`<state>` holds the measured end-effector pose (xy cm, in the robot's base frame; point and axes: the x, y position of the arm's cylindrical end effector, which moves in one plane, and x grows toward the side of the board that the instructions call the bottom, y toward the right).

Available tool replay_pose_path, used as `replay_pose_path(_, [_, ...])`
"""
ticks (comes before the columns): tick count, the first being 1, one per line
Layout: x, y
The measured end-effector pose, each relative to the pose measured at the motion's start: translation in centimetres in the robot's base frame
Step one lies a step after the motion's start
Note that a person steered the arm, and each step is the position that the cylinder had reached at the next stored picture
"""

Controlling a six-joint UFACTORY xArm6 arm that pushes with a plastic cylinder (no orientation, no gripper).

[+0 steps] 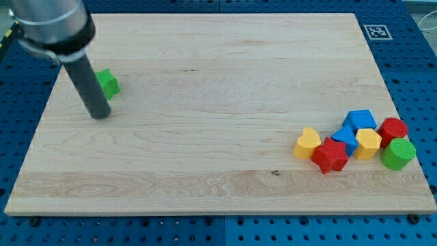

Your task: Slide the red star towards center left

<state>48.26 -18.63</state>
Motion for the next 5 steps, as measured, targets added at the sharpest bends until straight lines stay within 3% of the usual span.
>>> replay_pose_path(1, [5.3,6.5])
replay_pose_path(3, [12.5,25.1])
replay_pose_path(5, [13.0,42.4])
